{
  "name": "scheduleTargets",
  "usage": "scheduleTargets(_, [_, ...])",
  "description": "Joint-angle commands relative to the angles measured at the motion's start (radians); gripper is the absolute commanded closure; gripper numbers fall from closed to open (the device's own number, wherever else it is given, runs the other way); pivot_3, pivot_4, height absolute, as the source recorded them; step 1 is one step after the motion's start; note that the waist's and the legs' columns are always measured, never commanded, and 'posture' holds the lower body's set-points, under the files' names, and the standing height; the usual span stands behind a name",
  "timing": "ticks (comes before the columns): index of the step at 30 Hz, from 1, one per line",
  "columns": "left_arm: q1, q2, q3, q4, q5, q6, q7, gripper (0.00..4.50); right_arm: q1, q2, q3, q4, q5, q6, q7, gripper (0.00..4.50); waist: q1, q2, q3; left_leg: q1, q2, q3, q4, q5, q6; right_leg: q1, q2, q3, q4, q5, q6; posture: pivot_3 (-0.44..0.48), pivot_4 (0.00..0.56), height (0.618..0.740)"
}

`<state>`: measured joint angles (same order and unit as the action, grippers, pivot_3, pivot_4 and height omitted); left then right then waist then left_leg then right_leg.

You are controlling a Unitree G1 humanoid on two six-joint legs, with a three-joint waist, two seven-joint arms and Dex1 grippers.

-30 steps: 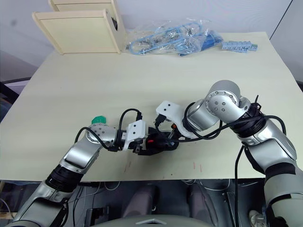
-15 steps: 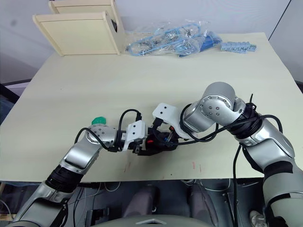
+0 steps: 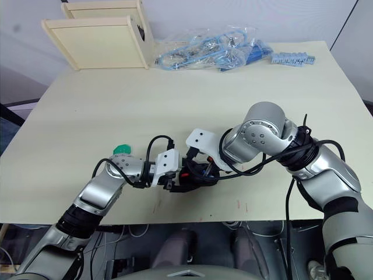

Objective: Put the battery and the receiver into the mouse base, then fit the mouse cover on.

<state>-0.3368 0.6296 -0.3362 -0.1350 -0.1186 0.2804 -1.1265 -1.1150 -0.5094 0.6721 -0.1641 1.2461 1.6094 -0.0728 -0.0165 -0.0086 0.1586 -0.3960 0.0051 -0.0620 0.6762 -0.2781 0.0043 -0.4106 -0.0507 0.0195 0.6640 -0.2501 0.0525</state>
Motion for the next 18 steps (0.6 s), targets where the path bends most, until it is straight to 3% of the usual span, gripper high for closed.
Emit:
scheduleTargets(1, [0.011, -0.014, -0.055, -0.005, 0.034, 0.01, 0.005, 1.57, 0.018, 0.022, 0.029, 0.006, -0.008, 0.005, 0.019, 4.5, 0.0, 0.0, -0.001, 0.0, 0.0, 0.0, 0.0, 0.0, 0.0, 0.0, 0.0, 0.0, 0.0, 0.0, 0.0, 0.0, 0.15, 0.74])
scheduleTargets(5, [0.013, -0.016, -0.056, -0.01, 0.035, 0.016, 0.007, 1.57, 0.012, 0.022, 0.02, 0.008, -0.012, 0.005, 0.039, 4.5, 0.0, 0.0, -0.001, 0.0, 0.0, 0.0, 0.0, 0.0, 0.0, 0.0, 0.0, 0.0, 0.0, 0.0, 0.0, 0.0, 0.15, 0.74])
scheduleTargets(6, [0.013, -0.016, -0.056, -0.011, 0.035, 0.019, 0.008, 1.57, 0.005, 0.018, 0.015, 0.011, -0.013, 0.005, 0.047, 3.82, 0.0, 0.001, -0.001, 0.0, 0.0, 0.0, 0.0, 0.0, 0.0, 0.0, 0.0, 0.0, 0.0, 0.0, 0.0, 0.0, 0.15, 0.74])
scheduleTargets(7, [0.013, -0.016, -0.056, -0.013, 0.035, 0.021, 0.008, 1.57, -0.003, 0.014, 0.009, 0.014, -0.015, 0.005, 0.055, 3.65, 0.001, 0.001, -0.001, 0.0, 0.0, 0.0, 0.0, 0.0, 0.0, 0.0, 0.0, 0.0, 0.0, 0.0, 0.0, 0.0, 0.15, 0.74])
scheduleTargets(9, [0.015, -0.016, -0.053, -0.013, 0.035, 0.022, 0.008, 1.57, -0.024, 0.004, -0.008, 0.027, -0.021, 0.005, 0.067, 2.53, 0.002, 0.001, -0.001, 0.0, 0.0, 0.0, 0.0, 0.0, 0.0, 0.001, 0.0, 0.0, 0.0, 0.0, 0.0, 0.0, 0.15, 0.74])
scheduleTargets(11, [0.017, -0.015, -0.051, -0.009, 0.035, 0.02, 0.006, 1.57, -0.052, -0.014, -0.026, 0.039, -0.014, 0.005, 0.085, 2.09, 0.003, 0.001, 0.0, 0.0, 0.0, 0.0, 0.0, 0.0, 0.0, 0.0, 0.0, 0.0, -0.001, 0.0, 0.0, 0.0, 0.15, 0.74])
scheduleTargets(13, [0.019, -0.015, -0.05, -0.008, 0.036, 0.018, 0.005, 1.57, -0.071, -0.033, -0.037, 0.043, -0.004, 0.005, 0.099, 1.27, 0.003, 0.002, 0.0, -0.001, -0.001, 0.0, 0.0, 0.0, 0.0, 0.0, 0.0, -0.001, -0.001, 0.0, 0.0, 0.0, 0.15, 0.74])
scheduleTargets(18, [0.017, -0.011, -0.045, -0.001, 0.032, 0.014, -0.001, 1.57, -0.04, -0.147, -0.196, -0.09, 0.114, 0.005, 0.132, 1.27, 0.007, 0.002, 0.0, -0.003, -0.001, -0.001, -0.001, 0.0, 0.0, -0.001, -0.002, -0.002, -0.003, 0.0, 0.0, 0.0, 0.15, 0.74])
